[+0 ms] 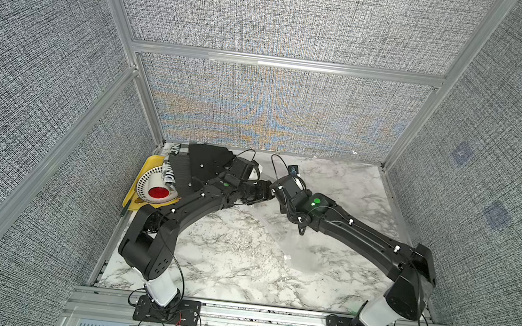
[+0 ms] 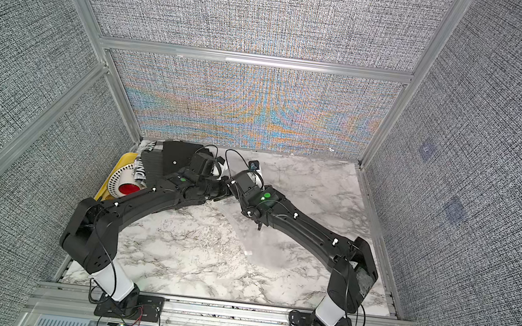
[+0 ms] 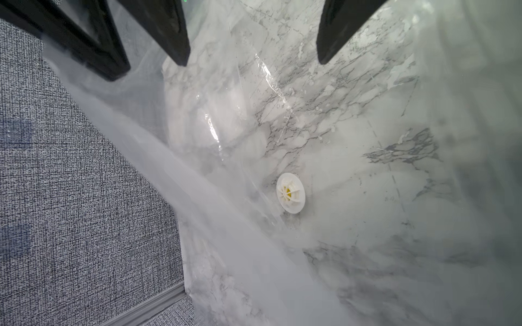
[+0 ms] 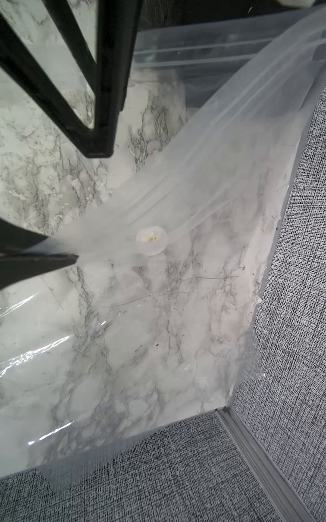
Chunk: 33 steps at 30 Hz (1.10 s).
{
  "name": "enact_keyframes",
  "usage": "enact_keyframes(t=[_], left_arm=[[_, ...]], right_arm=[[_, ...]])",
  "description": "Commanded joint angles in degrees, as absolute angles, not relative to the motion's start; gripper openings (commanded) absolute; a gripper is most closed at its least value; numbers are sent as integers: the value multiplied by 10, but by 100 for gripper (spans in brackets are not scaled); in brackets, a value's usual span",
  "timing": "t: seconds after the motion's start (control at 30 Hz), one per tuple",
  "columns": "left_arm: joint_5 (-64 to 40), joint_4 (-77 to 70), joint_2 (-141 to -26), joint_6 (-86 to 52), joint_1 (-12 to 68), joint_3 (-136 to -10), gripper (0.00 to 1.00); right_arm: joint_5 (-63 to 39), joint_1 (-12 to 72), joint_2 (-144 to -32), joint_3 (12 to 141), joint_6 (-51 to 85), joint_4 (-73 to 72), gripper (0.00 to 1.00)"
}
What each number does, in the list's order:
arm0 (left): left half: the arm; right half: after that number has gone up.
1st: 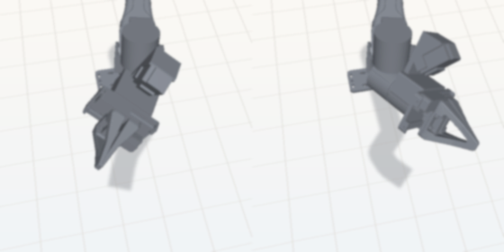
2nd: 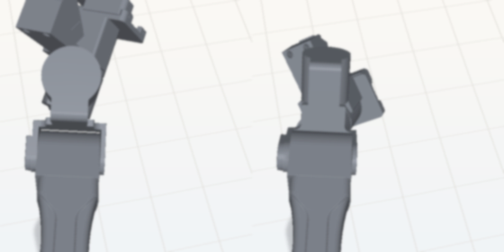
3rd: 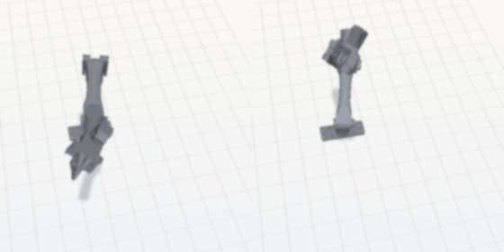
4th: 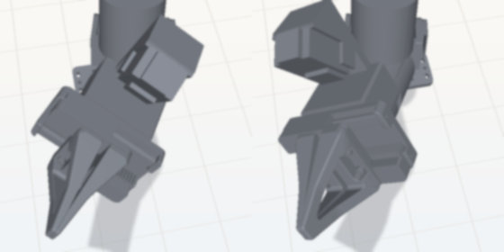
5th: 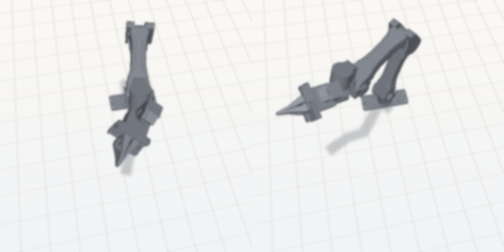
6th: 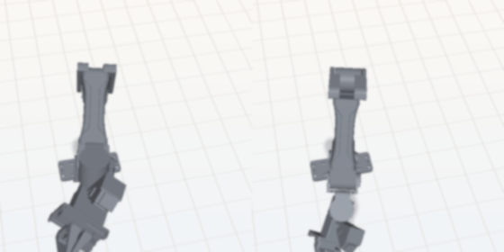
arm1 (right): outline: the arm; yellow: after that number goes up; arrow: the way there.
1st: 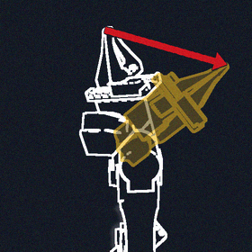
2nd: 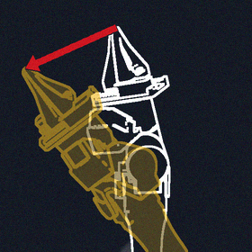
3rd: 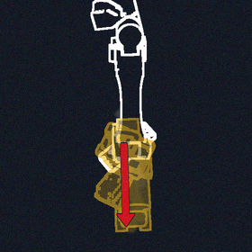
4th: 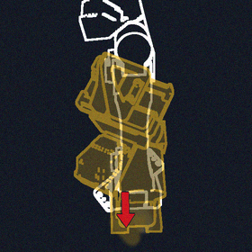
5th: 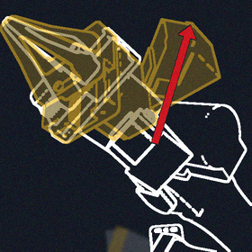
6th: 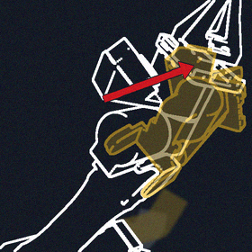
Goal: Place the folded shirt into the vacuum bag
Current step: Open the vacuum bag at the center of the board.
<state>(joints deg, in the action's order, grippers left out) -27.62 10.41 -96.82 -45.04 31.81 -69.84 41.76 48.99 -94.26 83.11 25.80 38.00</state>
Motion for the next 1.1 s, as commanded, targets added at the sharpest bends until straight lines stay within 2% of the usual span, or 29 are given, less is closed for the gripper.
enact_keyframes(t=[0.0, 0.27, 0.4, 0.53, 0.67, 0.77, 0.93, 1.07], left_arm=[[-290, 87, -982, -470, 329, -703, 72], [-268, 91, -1054, -473, 345, -700, 60], [-256, 96, -1072, -460, 344, -711, 59], [-248, 106, -1083, -418, 342, -753, 60], [-213, 140, -1083, -369, 323, -778, 62], [-229, 142, -1083, -347, 299, -779, 63], [-263, 155, -1024, -341, 290, -754, 68], [-212, 193, -957, -330, 279, -723, 76]], right_arm=[[441, 484, -940, 829, 267, 368, 0], [529, 478, -908, 893, 250, 364, 0], [613, 505, -910, 951, 199, 365, 0], [674, 517, -936, 968, 209, 401, 0], [638, 498, -954, 906, 249, 397, 0], [612, 473, -976, 876, 256, 379, 0], [599, 457, -1022, 901, 250, 388, 0], [571, 457, -1033, 920, 222, 367, 0]])
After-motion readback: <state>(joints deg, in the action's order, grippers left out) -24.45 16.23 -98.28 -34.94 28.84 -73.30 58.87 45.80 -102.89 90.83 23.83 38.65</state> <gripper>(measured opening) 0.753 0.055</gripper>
